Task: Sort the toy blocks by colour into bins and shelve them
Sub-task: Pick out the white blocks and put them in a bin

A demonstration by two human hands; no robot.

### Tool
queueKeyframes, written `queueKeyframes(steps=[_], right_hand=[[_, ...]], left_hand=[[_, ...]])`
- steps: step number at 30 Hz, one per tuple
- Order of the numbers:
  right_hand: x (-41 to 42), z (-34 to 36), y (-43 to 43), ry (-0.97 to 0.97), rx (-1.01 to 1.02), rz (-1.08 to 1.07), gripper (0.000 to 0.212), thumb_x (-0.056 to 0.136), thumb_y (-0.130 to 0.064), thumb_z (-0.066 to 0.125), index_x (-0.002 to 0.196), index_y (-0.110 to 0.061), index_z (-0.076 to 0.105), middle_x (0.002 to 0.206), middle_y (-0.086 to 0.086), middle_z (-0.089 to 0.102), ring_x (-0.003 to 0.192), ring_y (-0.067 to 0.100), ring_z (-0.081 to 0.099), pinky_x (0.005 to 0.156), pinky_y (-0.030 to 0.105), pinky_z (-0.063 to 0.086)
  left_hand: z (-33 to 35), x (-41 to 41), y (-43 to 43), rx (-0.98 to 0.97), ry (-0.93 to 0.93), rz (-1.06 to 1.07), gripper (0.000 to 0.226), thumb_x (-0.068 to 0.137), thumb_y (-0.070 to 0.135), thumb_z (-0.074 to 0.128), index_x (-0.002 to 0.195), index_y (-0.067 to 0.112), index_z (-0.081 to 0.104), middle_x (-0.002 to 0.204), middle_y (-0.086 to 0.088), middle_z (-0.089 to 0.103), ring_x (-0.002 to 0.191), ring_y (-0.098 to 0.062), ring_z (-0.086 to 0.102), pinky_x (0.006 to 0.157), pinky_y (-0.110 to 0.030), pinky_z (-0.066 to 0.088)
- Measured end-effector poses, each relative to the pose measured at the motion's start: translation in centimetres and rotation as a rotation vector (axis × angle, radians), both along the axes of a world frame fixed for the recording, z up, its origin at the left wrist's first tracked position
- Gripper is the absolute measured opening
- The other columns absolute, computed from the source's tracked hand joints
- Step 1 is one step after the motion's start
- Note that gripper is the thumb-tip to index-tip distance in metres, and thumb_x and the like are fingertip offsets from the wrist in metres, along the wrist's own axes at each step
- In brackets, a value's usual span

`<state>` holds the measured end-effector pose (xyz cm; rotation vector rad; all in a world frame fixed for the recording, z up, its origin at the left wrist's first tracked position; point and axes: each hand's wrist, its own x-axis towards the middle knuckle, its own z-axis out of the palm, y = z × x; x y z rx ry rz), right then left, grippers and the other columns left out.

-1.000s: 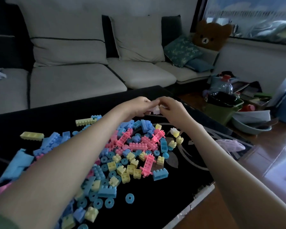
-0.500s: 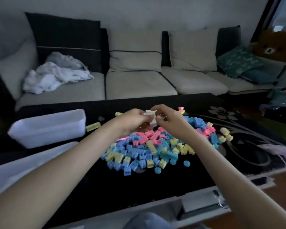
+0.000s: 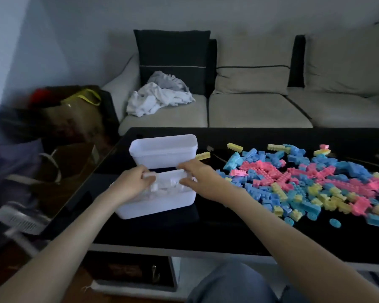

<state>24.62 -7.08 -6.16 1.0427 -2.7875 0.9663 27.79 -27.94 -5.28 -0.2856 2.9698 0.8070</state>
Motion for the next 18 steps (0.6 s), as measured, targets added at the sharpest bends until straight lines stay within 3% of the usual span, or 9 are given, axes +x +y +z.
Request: queueKeyframes(steps=[2, 4, 8, 12, 14, 16, 18], right_hand=[[-0.3, -1.3, -0.9, -0.06, 0.054, 0.04, 0.045, 0.096, -0.028, 0.051, 0.138, -0.014, 0.042, 0.138, 0.002, 0.042, 0.129, 0.016, 0.036, 0.1, 0.019, 0.026], [-0.9, -2.0, -0.7, -0.049, 0.051, 0.039, 0.045, 0.097, -0.03, 0.048, 0.138, -0.014, 0.041, 0.143, 0.001, 0.039, 0.134, 0.016, 0.03, 0.106, 0.022, 0.023], [-2.3, -1.7, 1.9, 0.113, 0.012, -0.044, 0.038, 0.096, -0.022, 0.05, 0.133, -0.011, 0.049, 0.135, 0.005, 0.047, 0.127, 0.019, 0.037, 0.106, 0.026, 0.026], [-3.2, -1.5, 7.2, 0.125, -0.004, -0.094, 0.028, 0.095, -0.01, 0.048, 0.121, -0.008, 0.057, 0.108, -0.001, 0.053, 0.097, 0.007, 0.044, 0.083, 0.008, 0.029], [-3.5, -2.0, 10.5, 0.105, 0.05, -0.144, 0.023, 0.094, -0.007, 0.047, 0.113, -0.005, 0.06, 0.102, 0.005, 0.055, 0.089, 0.011, 0.046, 0.077, 0.014, 0.035], [-3.9, -2.9, 14.5, 0.086, 0.111, -0.265, 0.021, 0.093, -0.007, 0.047, 0.109, -0.003, 0.06, 0.103, 0.01, 0.056, 0.094, 0.022, 0.051, 0.081, 0.029, 0.042], [-4.3, -3.7, 19.6, 0.08, 0.127, -0.443, 0.021, 0.092, -0.007, 0.046, 0.106, -0.006, 0.062, 0.1, 0.006, 0.054, 0.098, 0.023, 0.053, 0.081, 0.03, 0.042]], left_hand=[[-0.9, 0.1, 0.0, -0.271, -0.023, 0.0, 0.028, 0.095, 0.044, 0.046, 0.104, 0.018, 0.055, 0.108, -0.003, 0.06, 0.096, -0.02, 0.056, 0.079, -0.033, 0.044], [-1.2, 0.1, 0.7, -0.367, 0.078, -0.002, 0.036, 0.096, 0.042, 0.044, 0.118, 0.015, 0.055, 0.119, -0.008, 0.054, 0.11, -0.026, 0.048, 0.088, -0.035, 0.042], [0.4, -0.9, 4.4, -0.279, 0.366, -0.063, 0.034, 0.097, 0.034, 0.044, 0.12, 0.011, 0.055, 0.122, -0.007, 0.054, 0.114, -0.026, 0.045, 0.087, -0.034, 0.043], [0.6, -4.0, 12.1, -0.172, 0.407, -0.229, 0.031, 0.098, 0.033, 0.043, 0.116, 0.012, 0.057, 0.117, -0.008, 0.055, 0.113, -0.025, 0.046, 0.088, -0.034, 0.04], [-0.1, -5.9, 17.1, -0.107, 0.392, -0.287, 0.034, 0.098, 0.035, 0.042, 0.115, 0.01, 0.056, 0.117, -0.012, 0.056, 0.111, -0.029, 0.05, 0.09, -0.037, 0.041], [-1.2, -7.5, 22.3, -0.08, 0.351, -0.37, 0.035, 0.1, 0.033, 0.039, 0.118, 0.006, 0.053, 0.118, -0.015, 0.055, 0.112, -0.032, 0.05, 0.092, -0.039, 0.04], [-2.3, -8.7, 27.1, -0.097, 0.325, -0.454, 0.034, 0.101, 0.029, 0.036, 0.117, 0.003, 0.051, 0.116, -0.017, 0.054, 0.11, -0.034, 0.05, 0.088, -0.04, 0.04]])
